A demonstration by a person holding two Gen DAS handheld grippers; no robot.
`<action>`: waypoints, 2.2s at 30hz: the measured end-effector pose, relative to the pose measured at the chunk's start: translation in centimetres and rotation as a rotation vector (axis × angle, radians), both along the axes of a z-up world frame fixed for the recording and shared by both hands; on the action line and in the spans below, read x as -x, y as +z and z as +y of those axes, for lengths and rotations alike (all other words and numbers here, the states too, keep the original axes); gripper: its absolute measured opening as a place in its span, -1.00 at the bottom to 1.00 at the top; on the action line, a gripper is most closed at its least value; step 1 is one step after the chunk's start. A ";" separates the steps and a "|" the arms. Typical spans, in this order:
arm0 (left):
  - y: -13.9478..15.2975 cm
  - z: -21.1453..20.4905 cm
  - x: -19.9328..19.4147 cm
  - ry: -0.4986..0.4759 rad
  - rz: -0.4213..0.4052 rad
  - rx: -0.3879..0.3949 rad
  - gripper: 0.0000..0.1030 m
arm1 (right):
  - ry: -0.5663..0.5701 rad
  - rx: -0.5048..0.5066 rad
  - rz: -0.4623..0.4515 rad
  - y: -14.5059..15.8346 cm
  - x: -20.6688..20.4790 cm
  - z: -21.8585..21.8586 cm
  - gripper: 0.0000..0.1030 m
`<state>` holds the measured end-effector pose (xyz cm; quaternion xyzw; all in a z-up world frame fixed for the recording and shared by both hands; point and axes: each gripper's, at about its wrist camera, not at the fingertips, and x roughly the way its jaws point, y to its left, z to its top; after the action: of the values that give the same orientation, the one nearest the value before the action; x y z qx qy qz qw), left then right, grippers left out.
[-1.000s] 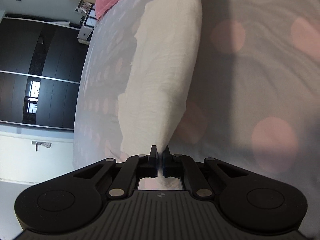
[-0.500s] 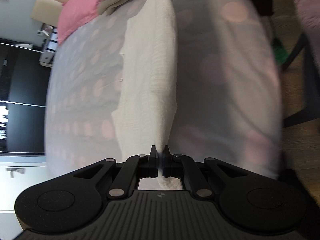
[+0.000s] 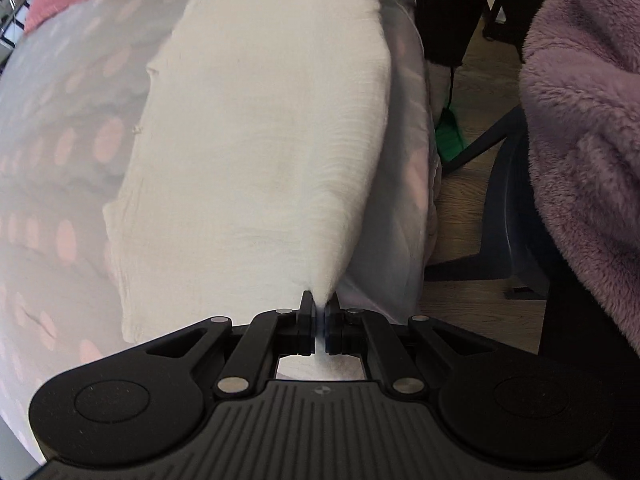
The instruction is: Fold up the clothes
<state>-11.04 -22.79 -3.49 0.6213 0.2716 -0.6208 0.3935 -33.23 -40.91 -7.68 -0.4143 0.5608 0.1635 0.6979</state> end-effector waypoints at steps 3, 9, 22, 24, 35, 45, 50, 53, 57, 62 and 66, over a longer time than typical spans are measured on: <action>0.0 -0.5 -0.6 0.032 0.022 0.003 -0.95 | -0.015 -0.021 0.004 -0.2 -0.2 0.1 -0.91; 0.7 -0.9 -1.6 0.103 0.114 0.000 -0.85 | -0.054 -0.103 0.024 0.6 -0.4 0.0 -0.78; 3.8 -1.0 -5.8 0.325 0.237 0.156 -0.39 | -0.313 -0.275 -0.215 3.7 -3.8 -1.4 -0.43; 4.1 -0.9 -7.2 0.397 0.231 0.209 -0.30 | -0.407 -0.273 -0.290 4.0 -4.8 -2.2 -0.35; 3.0 -1.0 -14.2 0.874 0.096 0.453 -0.21 | -0.930 -0.390 -0.468 2.5 -10.0 -8.7 -0.20; 1.8 -0.4 -19.2 1.108 0.068 0.494 -0.21 | -1.342 -0.524 -0.488 -0.9 -12.0 -16.7 0.00; -0.1 -0.8 -20.4 1.166 0.107 0.499 -0.21 | -1.457 -0.571 -0.464 -2.9 -12.1 -19.4 0.04; -2.0 -1.6 -20.5 1.165 0.118 0.454 -0.22 | -1.499 -0.634 -0.458 -3.7 -12.2 -20.6 0.11; -3.9 -2.5 -19.9 1.129 0.098 0.403 -0.21 | -1.559 -0.679 -0.469 -4.5 -12.3 -22.1 0.14; -4.8 -2.7 -20.0 1.119 0.089 0.380 -0.21 | -1.630 -0.748 -0.452 -5.5 -12.3 -23.5 0.19; -5.2 -2.6 -20.5 1.143 0.095 0.359 -0.22 | -1.643 -0.799 -0.373 -7.0 -13.2 -23.3 0.23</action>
<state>9.43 -25.41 -8.71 0.2722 0.4711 -0.3739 0.7511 -20.04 -64.20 -14.64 0.3636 0.4592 -0.2698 0.7643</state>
